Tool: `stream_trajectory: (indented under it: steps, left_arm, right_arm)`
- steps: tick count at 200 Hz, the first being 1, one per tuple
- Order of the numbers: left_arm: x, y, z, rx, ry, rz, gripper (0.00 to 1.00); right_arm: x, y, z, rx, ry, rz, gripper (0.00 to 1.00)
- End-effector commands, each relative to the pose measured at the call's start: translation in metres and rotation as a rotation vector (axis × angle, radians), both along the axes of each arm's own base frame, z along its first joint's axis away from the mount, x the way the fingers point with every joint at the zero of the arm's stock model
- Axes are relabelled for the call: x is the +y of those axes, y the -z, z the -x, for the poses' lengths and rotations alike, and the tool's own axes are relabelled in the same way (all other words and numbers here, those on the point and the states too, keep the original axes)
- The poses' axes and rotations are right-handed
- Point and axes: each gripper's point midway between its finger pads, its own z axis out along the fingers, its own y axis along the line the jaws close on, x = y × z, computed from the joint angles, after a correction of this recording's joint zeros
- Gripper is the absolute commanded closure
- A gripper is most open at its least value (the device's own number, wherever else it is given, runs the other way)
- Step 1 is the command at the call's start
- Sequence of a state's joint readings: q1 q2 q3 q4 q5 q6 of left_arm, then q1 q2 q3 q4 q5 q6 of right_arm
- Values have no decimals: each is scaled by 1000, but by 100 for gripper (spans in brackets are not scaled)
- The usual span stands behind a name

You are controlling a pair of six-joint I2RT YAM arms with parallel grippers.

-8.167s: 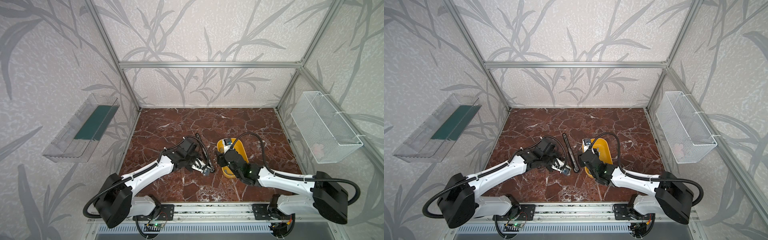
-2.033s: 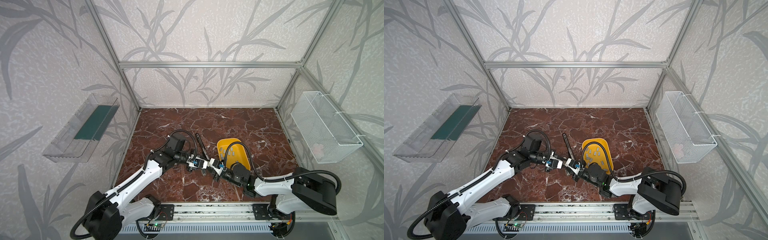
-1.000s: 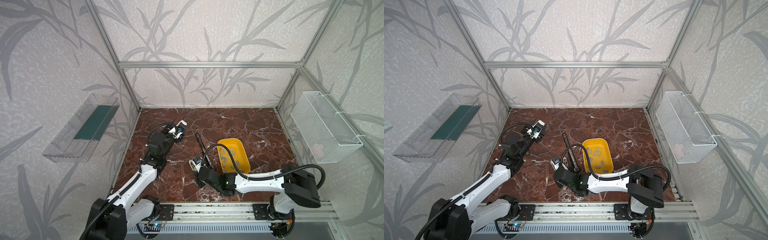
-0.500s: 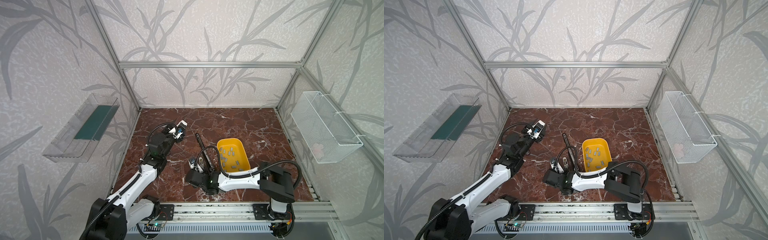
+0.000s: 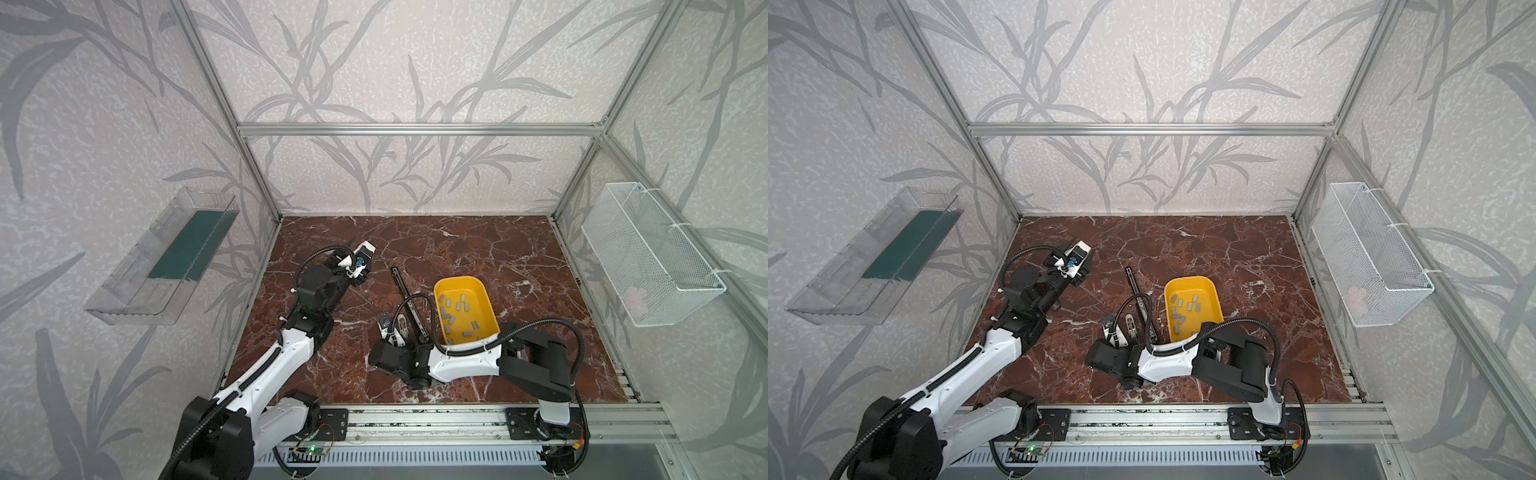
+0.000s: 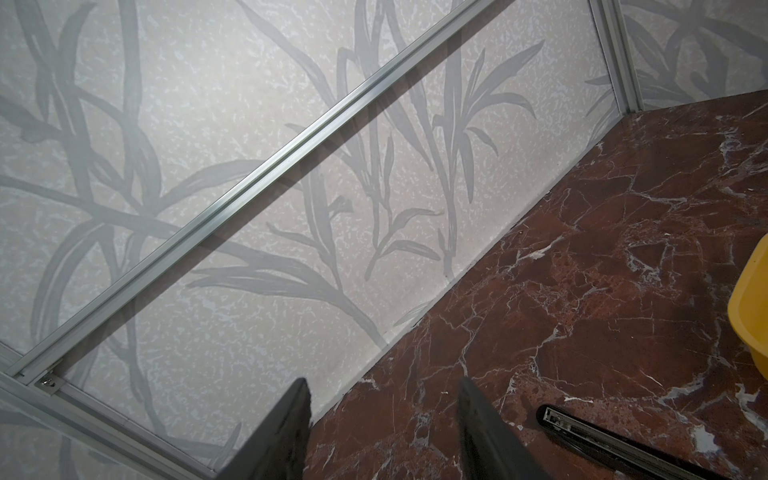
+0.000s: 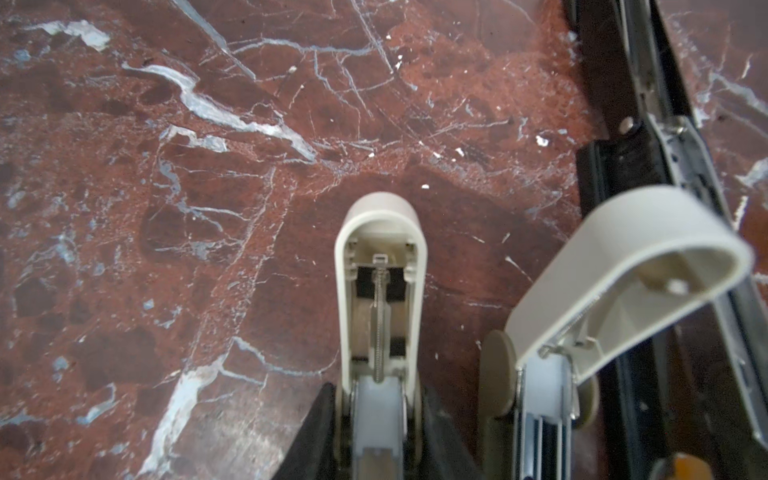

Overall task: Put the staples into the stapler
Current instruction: 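Set the cream-white part on the table beside the other piece and open the right gripper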

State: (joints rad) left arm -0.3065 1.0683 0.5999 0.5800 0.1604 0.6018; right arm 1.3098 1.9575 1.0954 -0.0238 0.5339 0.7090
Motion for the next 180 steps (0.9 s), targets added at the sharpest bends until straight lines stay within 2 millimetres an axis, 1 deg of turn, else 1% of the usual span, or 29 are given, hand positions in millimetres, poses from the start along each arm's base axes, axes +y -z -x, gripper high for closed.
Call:
stream_trajectory:
  steps: [1,17,31,40,71,80,90,98,133,141,160,169,171,173,174,175,176,177,178,180]
  left_arm:
    - [-2,-6,4,-20,22,2,43]
    - [-2,-6,4,-11,21,-2,43]
    - [-4,-6,4,-7,35,1,42]
    - [-7,-5,6,-4,56,1,44]
    - [-11,-7,7,12,81,3,46]
    - [-11,-7,8,14,83,7,47]
    - [-12,-8,8,15,88,10,47]
    - [-13,-9,9,13,93,15,47]
    - [-20,-13,14,11,143,31,47]
    - [-21,-14,15,7,153,26,48]
    - [-20,-15,16,2,147,26,47]
    - [-20,-15,17,-5,146,16,47]
    - [-20,-15,17,-8,146,13,45]
    - [-19,-16,17,-12,145,13,40]
    - [-19,-16,17,-14,144,13,36]
    - [-19,-16,17,-15,142,14,25]
    - [-18,-16,17,-16,140,15,13]
    - [-18,-16,17,-17,139,15,7]
    - [-18,-16,17,-19,136,16,4]
    - [-17,-18,18,-25,131,21,2]
  right_arm:
    - [4,-1,-7,-18,46,-42,100]
    - [1,4,-8,-18,55,-28,100]
    - [0,7,-8,-19,58,-25,96]
    - [0,9,-8,-19,57,-24,93]
    - [0,12,-10,-39,50,-29,92]
    - [0,13,-10,-42,51,-29,87]
    - [-1,14,-10,-43,50,-27,77]
    - [-1,13,-10,-44,46,-28,71]
    - [6,0,-8,-60,-1,-58,55]
    - [7,-4,-8,-65,-11,-65,52]
    - [10,-15,-6,-72,-32,-93,49]
    - [11,-20,-6,-84,-55,-89,45]
    - [11,-21,-6,-85,-59,-89,42]
    - [11,-22,-5,-86,-62,-89,40]
    - [12,-23,-5,-87,-64,-92,40]
    - [11,-23,-4,-87,-65,-90,36]
    - [12,-24,-5,-87,-65,-91,34]
    - [11,-24,-5,-88,-65,-90,33]
    - [11,-25,-4,-88,-66,-91,30]
    - [11,-26,-5,-90,-66,-92,27]
